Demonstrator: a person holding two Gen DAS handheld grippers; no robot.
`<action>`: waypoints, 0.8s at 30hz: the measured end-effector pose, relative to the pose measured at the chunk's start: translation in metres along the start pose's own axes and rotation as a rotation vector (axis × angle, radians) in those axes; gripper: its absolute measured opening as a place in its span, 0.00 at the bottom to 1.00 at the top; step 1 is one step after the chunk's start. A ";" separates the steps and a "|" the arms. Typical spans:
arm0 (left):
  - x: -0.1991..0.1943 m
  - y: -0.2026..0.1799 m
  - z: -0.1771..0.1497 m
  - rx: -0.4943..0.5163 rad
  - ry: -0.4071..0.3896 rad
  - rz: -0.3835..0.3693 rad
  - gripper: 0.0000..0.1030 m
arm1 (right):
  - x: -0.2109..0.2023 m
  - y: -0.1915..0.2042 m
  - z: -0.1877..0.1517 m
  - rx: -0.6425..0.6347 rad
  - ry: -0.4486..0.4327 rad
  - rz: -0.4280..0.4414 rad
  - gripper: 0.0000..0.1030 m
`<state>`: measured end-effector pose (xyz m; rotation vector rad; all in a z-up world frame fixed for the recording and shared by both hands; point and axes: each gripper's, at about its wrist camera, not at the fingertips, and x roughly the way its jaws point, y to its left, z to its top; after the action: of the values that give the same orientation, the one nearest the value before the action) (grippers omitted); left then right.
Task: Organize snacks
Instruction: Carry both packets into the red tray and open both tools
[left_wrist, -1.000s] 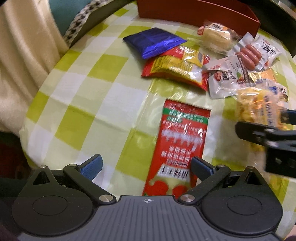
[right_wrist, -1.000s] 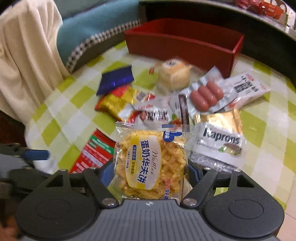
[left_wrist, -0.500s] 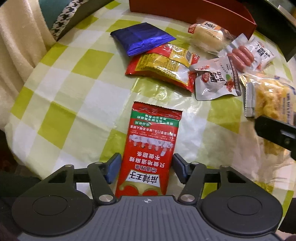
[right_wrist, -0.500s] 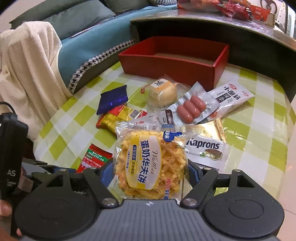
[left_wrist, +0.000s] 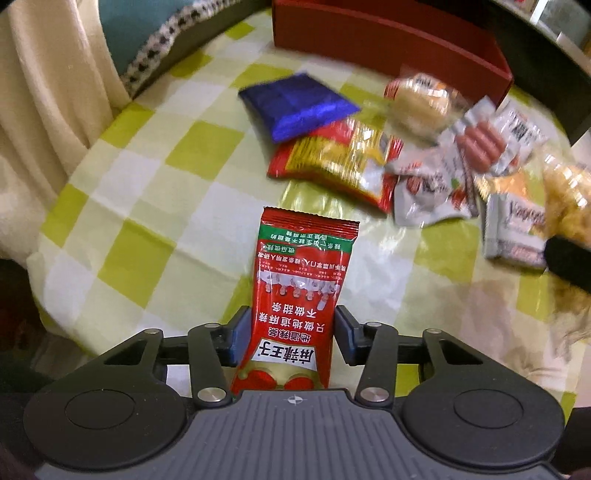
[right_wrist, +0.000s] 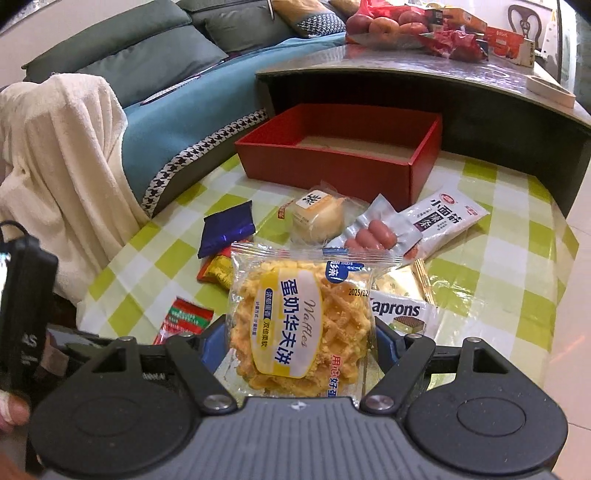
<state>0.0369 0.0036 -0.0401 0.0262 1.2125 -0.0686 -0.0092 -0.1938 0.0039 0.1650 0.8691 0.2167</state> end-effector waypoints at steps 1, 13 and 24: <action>-0.003 0.001 0.003 -0.001 -0.012 -0.004 0.53 | 0.001 0.001 0.002 -0.002 -0.001 -0.002 0.77; -0.019 -0.012 0.063 -0.023 -0.100 -0.079 0.53 | 0.020 -0.006 0.043 0.028 -0.032 -0.029 0.77; -0.009 -0.041 0.147 -0.039 -0.167 -0.156 0.53 | 0.054 -0.041 0.114 0.084 -0.085 -0.080 0.77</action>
<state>0.1685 -0.0451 0.0210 -0.1064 1.0472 -0.1800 0.1170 -0.2264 0.0268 0.2159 0.7987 0.0982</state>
